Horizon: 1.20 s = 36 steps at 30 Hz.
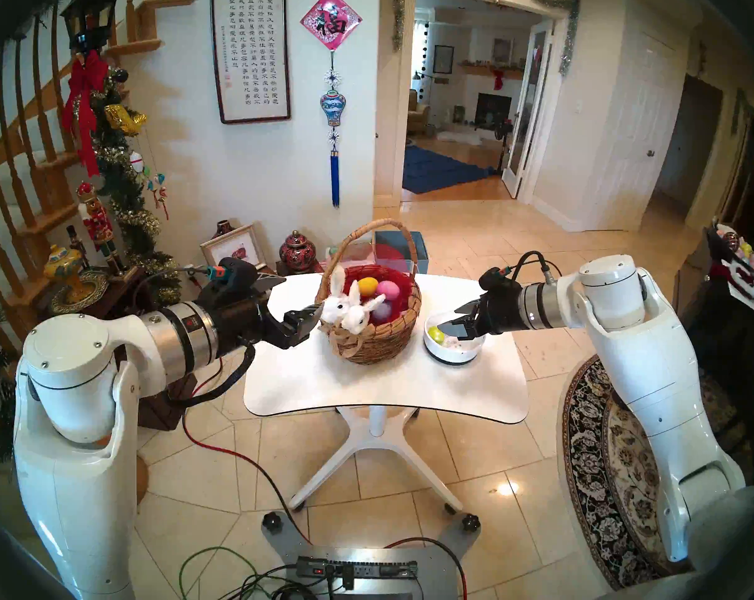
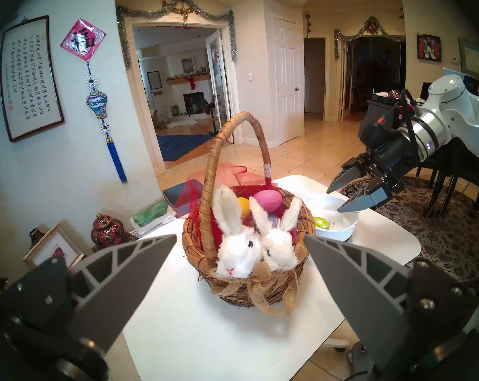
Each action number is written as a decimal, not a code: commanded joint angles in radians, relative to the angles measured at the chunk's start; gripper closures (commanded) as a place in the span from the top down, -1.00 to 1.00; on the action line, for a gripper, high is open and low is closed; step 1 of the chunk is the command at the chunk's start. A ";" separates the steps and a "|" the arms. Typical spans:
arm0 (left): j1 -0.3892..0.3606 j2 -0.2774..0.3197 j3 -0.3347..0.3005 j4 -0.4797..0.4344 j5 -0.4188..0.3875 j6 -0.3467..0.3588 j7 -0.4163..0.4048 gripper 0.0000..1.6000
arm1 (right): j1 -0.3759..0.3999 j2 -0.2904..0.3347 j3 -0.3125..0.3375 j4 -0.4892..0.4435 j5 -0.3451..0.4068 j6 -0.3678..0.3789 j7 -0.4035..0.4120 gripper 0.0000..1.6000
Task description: Put easter egg into basket
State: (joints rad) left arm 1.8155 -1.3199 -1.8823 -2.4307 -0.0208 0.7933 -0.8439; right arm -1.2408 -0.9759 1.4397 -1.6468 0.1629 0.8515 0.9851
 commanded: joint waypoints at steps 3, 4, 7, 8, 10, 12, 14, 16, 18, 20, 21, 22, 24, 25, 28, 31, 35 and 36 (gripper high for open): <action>-0.008 0.000 0.001 -0.005 0.000 0.002 -0.001 1.00 | 0.011 -0.034 0.047 0.002 0.077 0.047 0.016 0.86; -0.008 0.000 0.001 -0.005 0.000 0.002 -0.001 1.00 | 0.008 -0.036 0.052 0.003 0.089 0.054 0.016 0.86; -0.008 -0.001 0.001 -0.005 0.001 0.002 -0.002 1.00 | -0.009 -0.034 0.057 -0.003 0.111 0.068 0.006 0.87; -0.008 -0.001 0.001 -0.005 0.002 0.002 -0.002 1.00 | -0.014 -0.032 0.056 -0.005 0.116 0.069 0.002 0.87; -0.009 -0.001 0.001 -0.005 0.002 0.002 -0.003 1.00 | -0.021 -0.031 0.053 -0.006 0.128 0.072 -0.006 0.87; -0.009 -0.002 0.001 -0.005 0.003 0.002 -0.003 1.00 | -0.026 -0.029 0.049 -0.007 0.137 0.072 -0.015 0.86; -0.009 -0.002 0.001 -0.005 0.004 0.002 -0.004 1.00 | -0.027 -0.024 0.042 -0.005 0.141 0.074 -0.021 0.86; -0.009 -0.003 0.001 -0.005 0.004 0.002 -0.005 1.00 | -0.028 -0.020 0.036 -0.002 0.144 0.073 -0.028 0.85; -0.009 -0.003 0.001 -0.005 0.005 0.002 -0.005 1.00 | -0.033 -0.017 0.031 -0.002 0.148 0.075 -0.033 0.86; -0.009 -0.004 0.001 -0.005 0.006 0.002 -0.006 1.00 | -0.038 -0.014 0.025 -0.001 0.151 0.072 -0.038 0.85; -0.010 -0.004 0.001 -0.005 0.006 0.002 -0.006 1.00 | -0.040 -0.012 0.022 0.000 0.153 0.070 -0.041 0.85; -0.010 -0.004 0.001 -0.005 0.006 0.002 -0.006 1.00 | -0.041 -0.011 0.021 0.000 0.155 0.069 -0.043 0.86; -0.010 -0.004 0.001 -0.005 0.007 0.002 -0.007 1.00 | -0.042 -0.009 0.019 0.002 0.159 0.066 -0.049 0.85; -0.010 -0.005 0.000 -0.005 0.007 0.002 -0.007 1.00 | -0.043 -0.008 0.017 0.004 0.160 0.063 -0.051 0.84; -0.010 -0.005 0.000 -0.005 0.008 0.003 -0.008 1.00 | -0.041 -0.005 0.009 0.011 0.159 0.056 -0.062 0.84; -0.010 -0.006 0.000 -0.005 0.009 0.003 -0.009 1.00 | -0.040 -0.006 0.006 0.015 0.159 0.050 -0.066 0.81; -0.011 -0.007 0.000 -0.005 0.011 0.003 -0.011 1.00 | -0.032 -0.013 -0.006 0.034 0.152 0.036 -0.076 0.81; -0.011 -0.007 0.000 -0.005 0.011 0.003 -0.011 1.00 | -0.031 -0.013 -0.010 0.037 0.149 0.033 -0.079 0.82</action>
State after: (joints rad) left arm 1.8131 -1.3276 -1.8836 -2.4307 -0.0088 0.7937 -0.8554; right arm -1.2913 -0.9869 1.4336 -1.6217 0.3208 0.9019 0.9118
